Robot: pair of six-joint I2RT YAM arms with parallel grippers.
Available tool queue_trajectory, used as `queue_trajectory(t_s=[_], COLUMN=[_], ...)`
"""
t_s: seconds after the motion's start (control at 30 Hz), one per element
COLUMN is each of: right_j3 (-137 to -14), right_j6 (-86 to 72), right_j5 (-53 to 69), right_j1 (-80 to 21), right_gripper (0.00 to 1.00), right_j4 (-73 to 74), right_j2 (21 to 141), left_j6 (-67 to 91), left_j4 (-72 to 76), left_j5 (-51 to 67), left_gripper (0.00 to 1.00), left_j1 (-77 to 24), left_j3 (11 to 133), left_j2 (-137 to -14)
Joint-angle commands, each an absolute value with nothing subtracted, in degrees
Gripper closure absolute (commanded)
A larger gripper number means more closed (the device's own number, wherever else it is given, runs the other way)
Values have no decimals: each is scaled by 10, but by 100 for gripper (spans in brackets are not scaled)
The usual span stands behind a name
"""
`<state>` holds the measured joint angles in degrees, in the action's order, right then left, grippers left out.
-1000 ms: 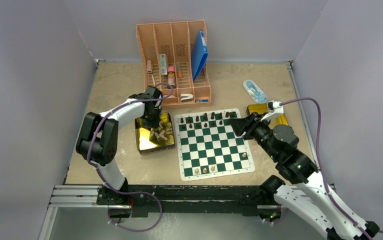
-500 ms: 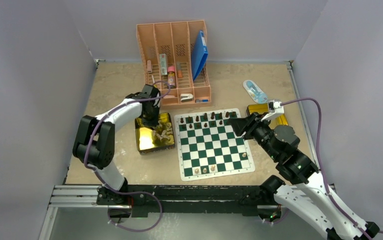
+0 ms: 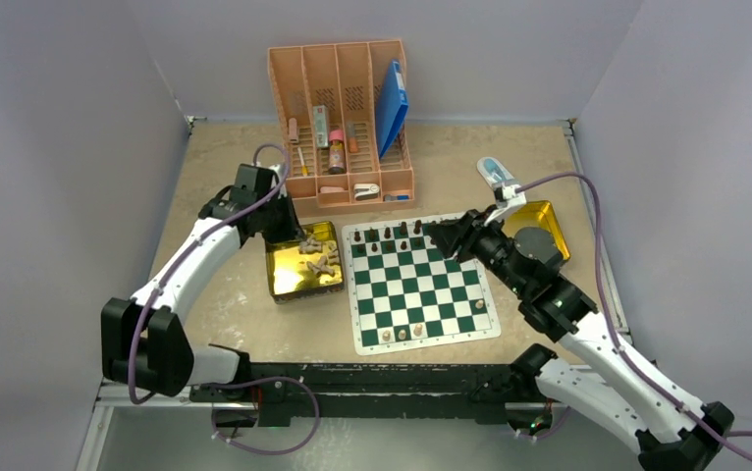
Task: Set up the chess pieces on the board
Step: Pick up the chess piece from the storage box, then place the chess piece on the chessboard.
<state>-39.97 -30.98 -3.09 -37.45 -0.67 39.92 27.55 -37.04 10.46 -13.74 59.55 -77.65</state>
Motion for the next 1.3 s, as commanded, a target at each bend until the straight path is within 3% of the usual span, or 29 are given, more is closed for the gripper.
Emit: queue_trajectory(t_s=[0.0, 0.23, 0.43, 0.53, 0.8, 0.97, 1.27], right_j3=[-400, -377, -333, -336, -302, -300, -291], right_j6=[-241, -71, 165, 246, 355, 407, 450], right_j5=[33, 7, 3, -62, -161, -208, -260], right_j1=[-386, -507, -597, -647, -733, -761, -789], right_gripper=[54, 55, 56, 57, 55, 53, 58], right_j4=[-135, -303, -495, -565, -807, -877, -961], right_j2=[439, 510, 571, 643, 800, 852, 890], left_j6=[340, 426, 511, 543, 623, 630, 644], left_j4=[-351, -349, -308, -295, -244, -245, -235], left_j5=[180, 265, 361, 385, 445, 455, 456], left_gripper=[91, 89, 89, 89, 89, 89, 91], left_j1=[-132, -132, -132, -132, -132, -132, -132], left_j3=[578, 555, 513, 497, 459, 460, 451], left_j2=[-731, -669, -604, -572, -513, -505, -497])
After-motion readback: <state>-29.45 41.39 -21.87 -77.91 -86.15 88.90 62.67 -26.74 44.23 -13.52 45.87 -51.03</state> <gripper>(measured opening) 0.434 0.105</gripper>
